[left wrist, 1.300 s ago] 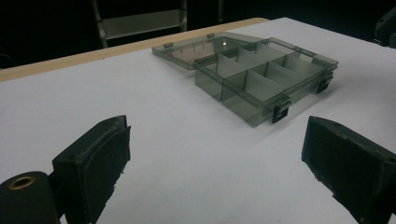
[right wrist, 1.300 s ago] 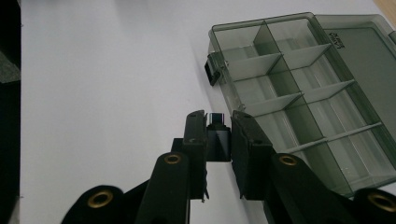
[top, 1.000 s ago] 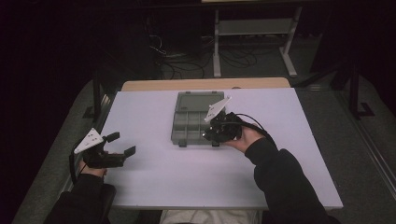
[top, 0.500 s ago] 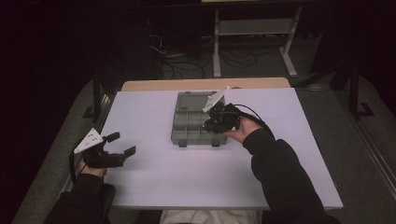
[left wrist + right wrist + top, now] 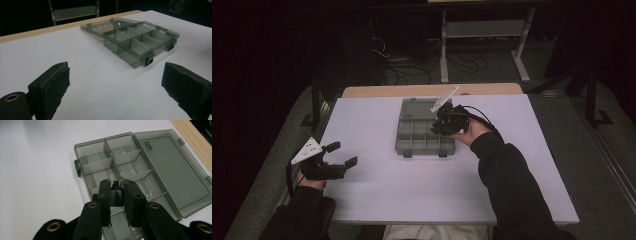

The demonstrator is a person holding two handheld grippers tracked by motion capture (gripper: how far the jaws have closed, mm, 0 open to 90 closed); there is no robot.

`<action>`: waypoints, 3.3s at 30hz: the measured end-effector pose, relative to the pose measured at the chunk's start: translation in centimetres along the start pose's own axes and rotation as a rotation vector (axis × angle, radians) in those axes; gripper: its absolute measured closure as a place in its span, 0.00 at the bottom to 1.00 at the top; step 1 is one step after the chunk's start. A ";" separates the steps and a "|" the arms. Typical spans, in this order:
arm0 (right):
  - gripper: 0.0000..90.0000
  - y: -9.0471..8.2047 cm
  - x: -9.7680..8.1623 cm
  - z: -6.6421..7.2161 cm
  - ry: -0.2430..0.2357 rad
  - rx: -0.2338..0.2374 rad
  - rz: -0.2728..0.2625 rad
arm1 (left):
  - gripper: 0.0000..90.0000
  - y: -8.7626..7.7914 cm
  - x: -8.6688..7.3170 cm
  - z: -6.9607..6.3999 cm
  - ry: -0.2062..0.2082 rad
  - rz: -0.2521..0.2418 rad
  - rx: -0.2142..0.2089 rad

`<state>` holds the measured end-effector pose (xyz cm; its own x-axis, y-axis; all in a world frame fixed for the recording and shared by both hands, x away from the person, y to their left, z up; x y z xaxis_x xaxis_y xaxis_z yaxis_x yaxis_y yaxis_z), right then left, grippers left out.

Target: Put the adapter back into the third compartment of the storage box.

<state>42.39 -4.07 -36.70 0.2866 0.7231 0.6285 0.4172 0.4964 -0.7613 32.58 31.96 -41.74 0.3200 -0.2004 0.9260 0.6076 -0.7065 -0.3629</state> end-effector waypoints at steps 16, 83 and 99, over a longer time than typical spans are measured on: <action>0.83 1.2 -0.4 -2.5 0.095 -0.017 -0.021 | 0.08 0.0 0.0 0.0 0.001 -0.001 -0.001; 0.83 9.1 -2.0 -4.5 0.185 -0.013 0.045 | 0.08 0.1 0.0 0.1 -0.003 0.000 0.000; 0.66 8.2 -2.0 -4.5 0.184 -0.005 0.041 | 0.08 0.1 0.0 0.0 -0.005 0.000 -0.002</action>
<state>49.16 -3.63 -43.46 0.4561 0.6423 0.6160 0.4061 0.4657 -0.7863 32.63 31.94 -41.79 0.3234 -0.1968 0.9256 0.6065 -0.7077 -0.3624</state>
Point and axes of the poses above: each handheld gripper's, and its own axes: y roughly forward along the jaws, x roughly out of its top, z roughly to its left, the point moved 4 cm from there along y, roughly forward along the jaws, and after that the axes turned 7 degrees about -x, right-handed, at the moved point
